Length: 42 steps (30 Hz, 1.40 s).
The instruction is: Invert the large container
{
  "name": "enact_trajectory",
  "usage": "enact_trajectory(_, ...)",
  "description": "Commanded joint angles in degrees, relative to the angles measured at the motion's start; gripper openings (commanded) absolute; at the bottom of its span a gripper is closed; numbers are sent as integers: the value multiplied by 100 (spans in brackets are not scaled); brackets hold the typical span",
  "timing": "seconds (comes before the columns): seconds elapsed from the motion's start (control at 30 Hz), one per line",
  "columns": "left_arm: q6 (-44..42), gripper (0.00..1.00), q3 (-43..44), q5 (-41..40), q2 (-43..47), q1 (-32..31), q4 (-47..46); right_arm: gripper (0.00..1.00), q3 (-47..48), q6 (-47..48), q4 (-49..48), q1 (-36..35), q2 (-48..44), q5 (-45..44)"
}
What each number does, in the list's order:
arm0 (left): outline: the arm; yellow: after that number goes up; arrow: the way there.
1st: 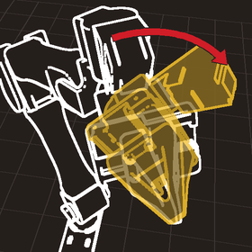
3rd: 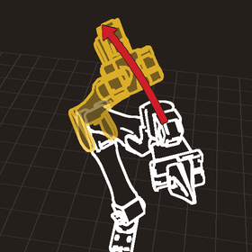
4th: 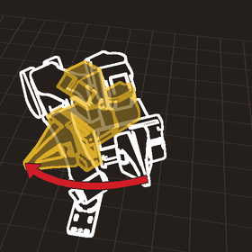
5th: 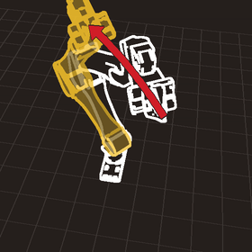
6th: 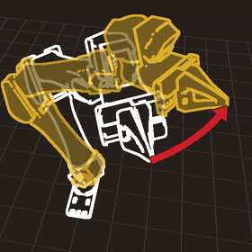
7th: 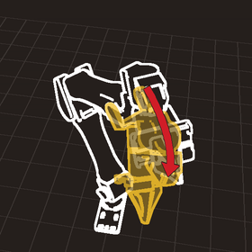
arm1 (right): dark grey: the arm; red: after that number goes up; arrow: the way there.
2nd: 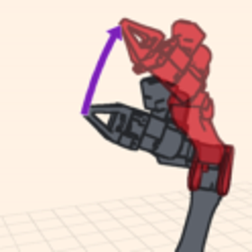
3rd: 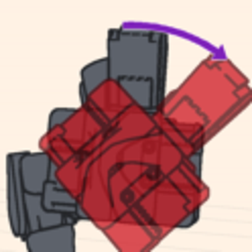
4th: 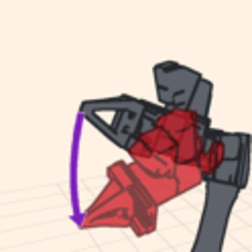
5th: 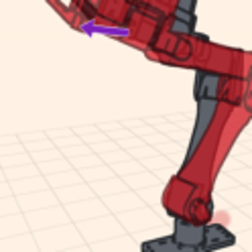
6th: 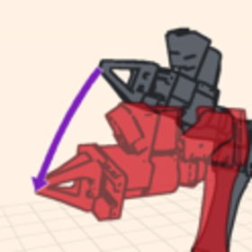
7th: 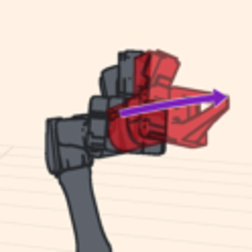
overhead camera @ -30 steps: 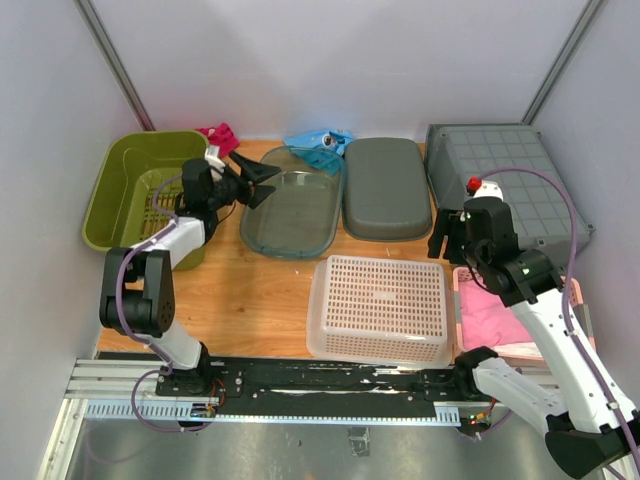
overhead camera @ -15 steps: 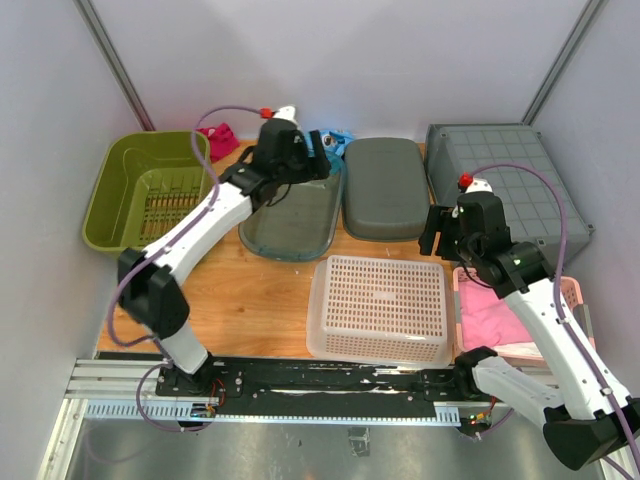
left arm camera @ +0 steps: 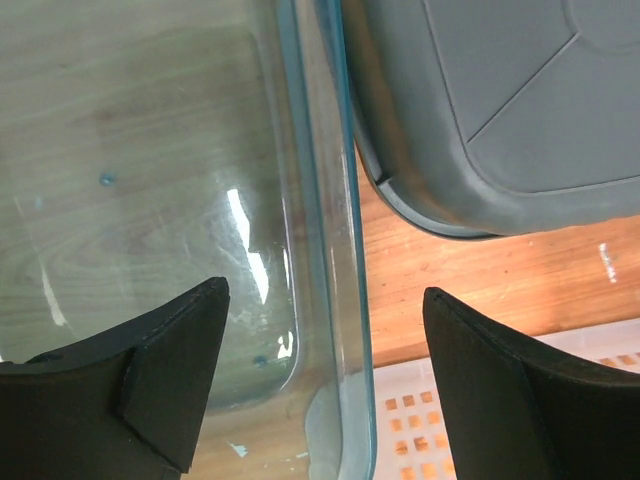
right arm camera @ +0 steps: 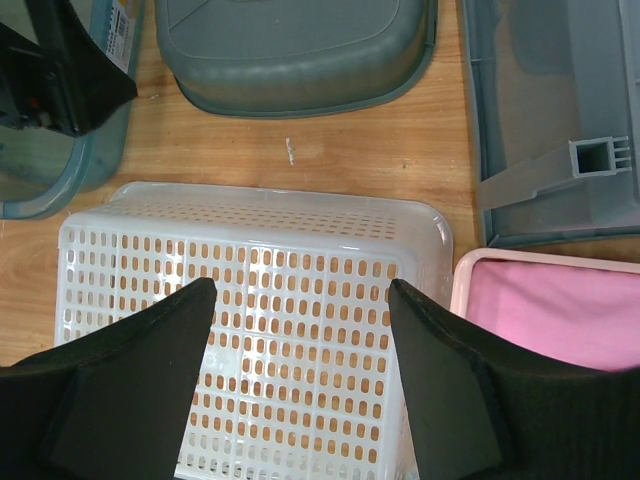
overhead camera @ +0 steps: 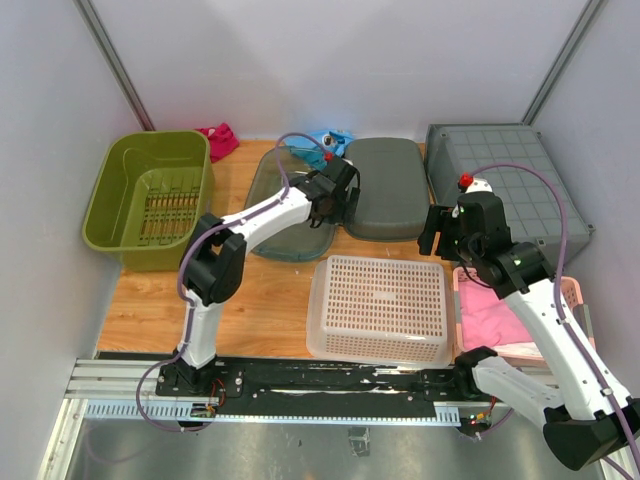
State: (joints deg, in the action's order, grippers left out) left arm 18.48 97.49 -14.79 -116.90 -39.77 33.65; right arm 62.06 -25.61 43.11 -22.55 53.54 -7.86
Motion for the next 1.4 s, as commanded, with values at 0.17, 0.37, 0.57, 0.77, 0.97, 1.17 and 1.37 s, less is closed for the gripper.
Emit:
enact_trajectory(0.17, -64, 65, 92, 189, -311, -66, 36, 70, -27, 153, -70, -58, 27, -23)
enact_trajectory(0.37, -129, 17, 127, 186, -147, -57, 19, 69, -21, 178, -101, -57, 41, -7)
enact_trajectory(0.57, 68, 0, 514, 751, 333, 25, 254, 69, -17, 181, -175, -57, 73, 31)
enact_trajectory(0.77, 712, 0, 836, 2570, 1013, 524, 223, 68, -7, 196, -213, -53, 92, 79)
enact_trajectory(0.97, 2162, 0, -350, 4606, 1830, 1389, -1675, 68, -45, 205, -215, -57, 1, 8)
enact_trajectory(1.17, 4180, 0, -1952, 5964, 2224, 1869, -4462, 68, -88, 203, -209, -57, -45, 12)
enact_trajectory(1.37, 6407, 0, -2959, 6365, 2256, 2035, -7346, 68, -118, 204, -207, -57, -72, 17)
